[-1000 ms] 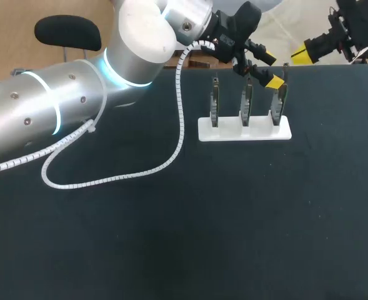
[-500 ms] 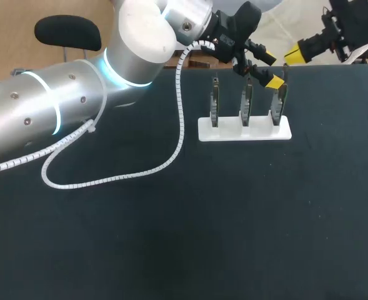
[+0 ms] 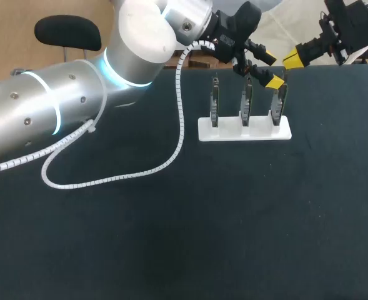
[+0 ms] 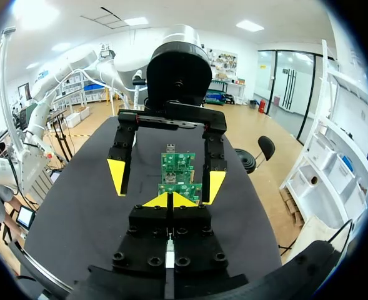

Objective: Pick up the optical module with the left hand, and insert it into the network port with the right hand.

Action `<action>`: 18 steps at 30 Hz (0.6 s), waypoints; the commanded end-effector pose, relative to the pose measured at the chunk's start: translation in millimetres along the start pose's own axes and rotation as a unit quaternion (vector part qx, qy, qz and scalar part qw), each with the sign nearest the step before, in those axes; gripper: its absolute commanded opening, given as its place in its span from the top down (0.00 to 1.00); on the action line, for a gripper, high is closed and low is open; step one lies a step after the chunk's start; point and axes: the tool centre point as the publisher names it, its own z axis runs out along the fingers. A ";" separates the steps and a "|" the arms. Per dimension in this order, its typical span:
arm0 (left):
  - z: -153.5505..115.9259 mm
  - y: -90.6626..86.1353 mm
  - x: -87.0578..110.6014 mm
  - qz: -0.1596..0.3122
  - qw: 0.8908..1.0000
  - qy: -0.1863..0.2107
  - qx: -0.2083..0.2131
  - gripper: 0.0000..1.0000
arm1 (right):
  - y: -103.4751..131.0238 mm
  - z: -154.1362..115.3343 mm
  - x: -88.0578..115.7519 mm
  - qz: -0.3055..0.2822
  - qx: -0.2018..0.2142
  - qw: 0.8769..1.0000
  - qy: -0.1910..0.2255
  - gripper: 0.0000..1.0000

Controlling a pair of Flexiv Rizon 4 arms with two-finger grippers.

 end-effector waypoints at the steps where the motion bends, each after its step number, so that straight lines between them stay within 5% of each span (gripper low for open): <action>1: 0.4 1.6 -1.0 0.000 1.000 0.002 0.001 0.00 | -2.1 2.1 2.1 0.003 -0.003 1.000 0.001 1.00; 18: 0.4 1.6 -1.0 0.000 1.000 0.002 0.001 0.00 | -2.1 10.0 13.4 0.018 -0.011 1.000 0.009 1.00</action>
